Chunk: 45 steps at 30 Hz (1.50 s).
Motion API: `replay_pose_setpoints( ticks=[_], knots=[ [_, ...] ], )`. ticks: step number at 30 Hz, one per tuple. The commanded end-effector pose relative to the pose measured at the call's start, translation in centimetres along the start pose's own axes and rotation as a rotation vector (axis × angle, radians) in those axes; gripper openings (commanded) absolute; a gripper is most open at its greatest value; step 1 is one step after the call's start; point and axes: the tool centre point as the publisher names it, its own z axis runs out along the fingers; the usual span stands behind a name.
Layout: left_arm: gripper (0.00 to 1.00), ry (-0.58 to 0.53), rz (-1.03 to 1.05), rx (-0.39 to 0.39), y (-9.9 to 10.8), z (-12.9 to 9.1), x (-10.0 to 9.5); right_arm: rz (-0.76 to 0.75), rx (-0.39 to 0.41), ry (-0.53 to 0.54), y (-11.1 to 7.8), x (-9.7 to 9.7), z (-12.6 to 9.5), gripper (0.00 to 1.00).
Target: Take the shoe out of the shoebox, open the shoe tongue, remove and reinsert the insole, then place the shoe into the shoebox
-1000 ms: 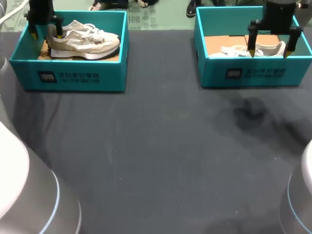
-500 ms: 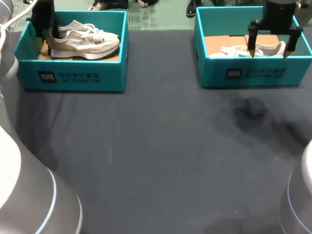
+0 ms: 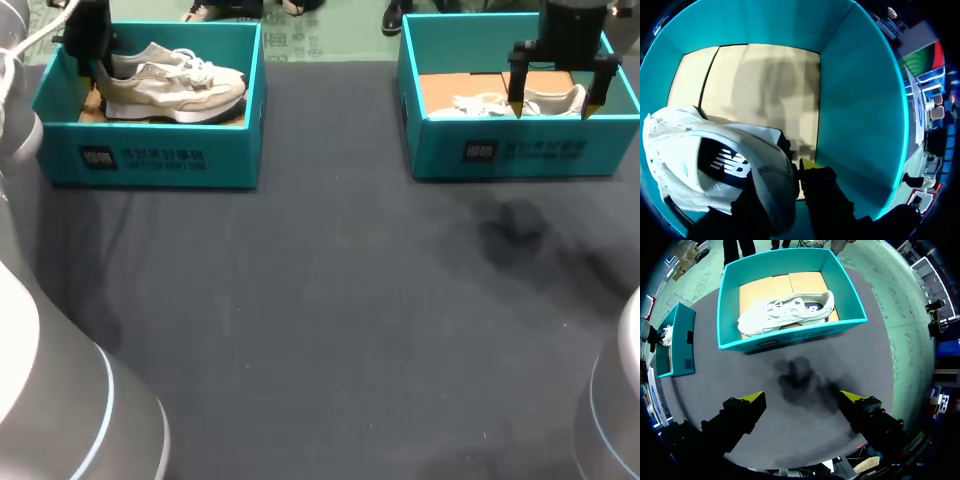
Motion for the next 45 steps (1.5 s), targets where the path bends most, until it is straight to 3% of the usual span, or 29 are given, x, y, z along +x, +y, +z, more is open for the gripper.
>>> replay_pose_setpoints(
  ticks=[1, 10, 21, 32, 45],
  knots=[
    [0.0, -0.003, -0.002, 0.009, 0.5, -0.3, 0.6, 0.001, -0.001, 0.001, 0.0, 0.0, 0.0, 1.0],
    [0.0, -0.032, -0.049, -0.025, 0.0, -2.7, 1.9, 0.001, -0.001, 0.001, 0.0, 0.0, 0.0, 1.0],
    [0.0, -0.067, -0.043, -0.108, -2.4, -10.4, 2.0, 0.001, -0.001, 0.001, 0.0, 0.0, 0.0, 1.0],
    [0.0, -0.07, -0.036, -0.205, -7.7, -18.9, 3.0, 0.001, -0.001, 0.001, 0.0, 0.0, 0.0, 1.0],
    [0.0, -0.092, -0.015, -0.234, -15.0, -24.2, 3.7, 0.001, -0.001, 0.001, 0.0, 0.0, 0.0, 1.0]
  ],
)
